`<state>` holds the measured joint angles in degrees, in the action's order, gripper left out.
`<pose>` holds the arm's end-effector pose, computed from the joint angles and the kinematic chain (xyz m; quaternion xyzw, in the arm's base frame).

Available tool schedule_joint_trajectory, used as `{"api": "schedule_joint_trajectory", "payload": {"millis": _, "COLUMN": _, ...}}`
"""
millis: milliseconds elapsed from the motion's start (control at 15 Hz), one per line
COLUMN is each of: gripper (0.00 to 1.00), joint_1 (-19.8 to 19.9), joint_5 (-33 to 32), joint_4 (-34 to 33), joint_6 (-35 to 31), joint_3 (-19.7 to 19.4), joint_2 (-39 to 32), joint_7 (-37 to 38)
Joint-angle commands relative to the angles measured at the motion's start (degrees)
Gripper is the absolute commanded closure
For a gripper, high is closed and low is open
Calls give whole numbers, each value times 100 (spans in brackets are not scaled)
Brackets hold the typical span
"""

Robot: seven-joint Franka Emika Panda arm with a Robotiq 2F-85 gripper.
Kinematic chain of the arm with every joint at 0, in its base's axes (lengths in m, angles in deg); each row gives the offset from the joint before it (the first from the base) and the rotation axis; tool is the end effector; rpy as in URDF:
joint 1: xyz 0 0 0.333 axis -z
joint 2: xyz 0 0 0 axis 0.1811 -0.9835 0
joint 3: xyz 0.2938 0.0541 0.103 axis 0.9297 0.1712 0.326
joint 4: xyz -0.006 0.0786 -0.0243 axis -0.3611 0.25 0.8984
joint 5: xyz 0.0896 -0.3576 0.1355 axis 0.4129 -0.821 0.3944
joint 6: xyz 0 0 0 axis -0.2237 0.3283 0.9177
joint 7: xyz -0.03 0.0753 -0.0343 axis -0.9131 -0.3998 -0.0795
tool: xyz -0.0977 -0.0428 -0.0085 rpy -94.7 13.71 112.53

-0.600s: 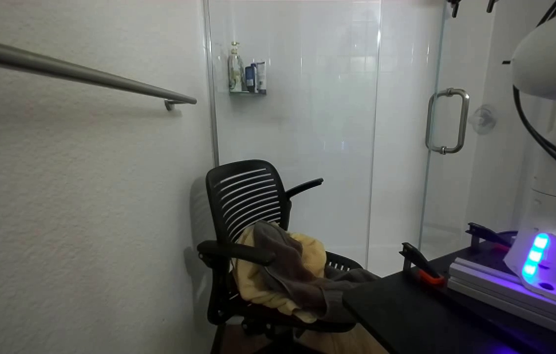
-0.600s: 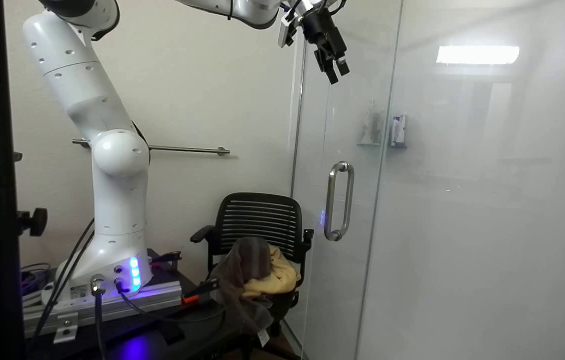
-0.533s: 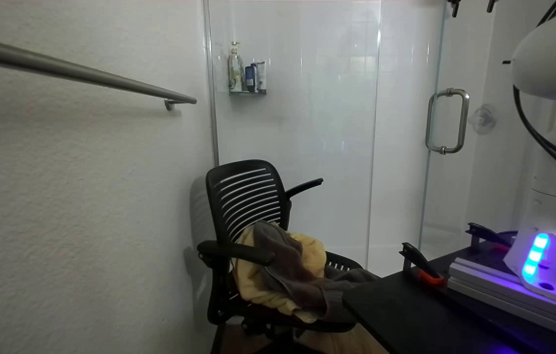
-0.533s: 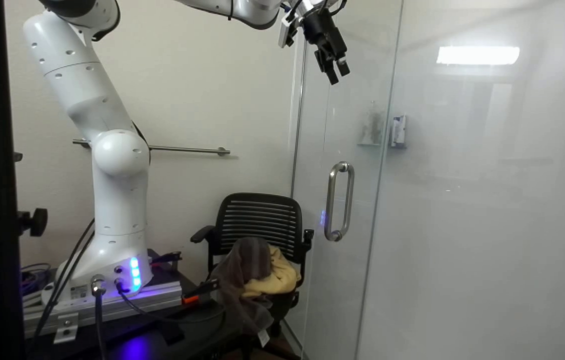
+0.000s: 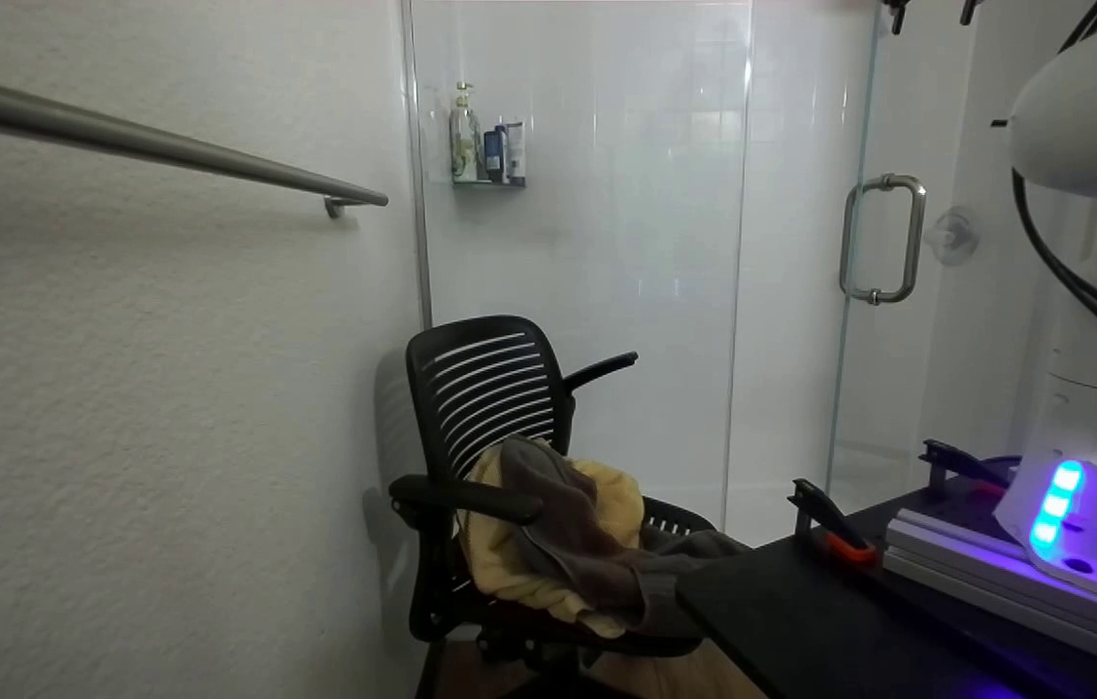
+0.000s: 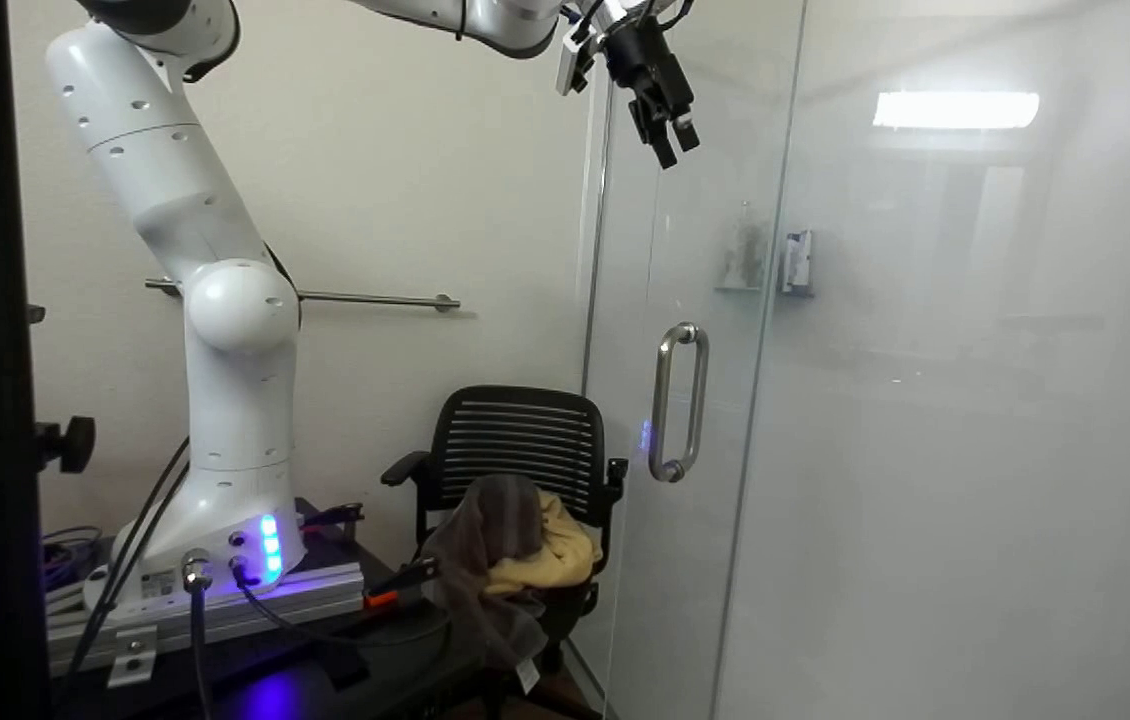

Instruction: Close the door

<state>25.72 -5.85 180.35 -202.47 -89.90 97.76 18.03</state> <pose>0.3452 -0.2904 0.7077 0.9070 -0.3239 0.2452 0.1109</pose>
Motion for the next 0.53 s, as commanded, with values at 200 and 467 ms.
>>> {"api": "schedule_joint_trajectory", "payload": {"millis": 200, "gripper": 0, "joint_1": -302, "joint_5": 881, "joint_4": -287, "joint_6": -283, "joint_3": -357, "joint_2": -881, "joint_7": -677}}
{"api": "schedule_joint_trajectory", "payload": {"millis": 467, "gripper": 0, "joint_1": 441, "joint_5": -151, "joint_4": 717, "joint_6": 341, "joint_3": 471, "joint_2": 1021, "joint_7": 582}}
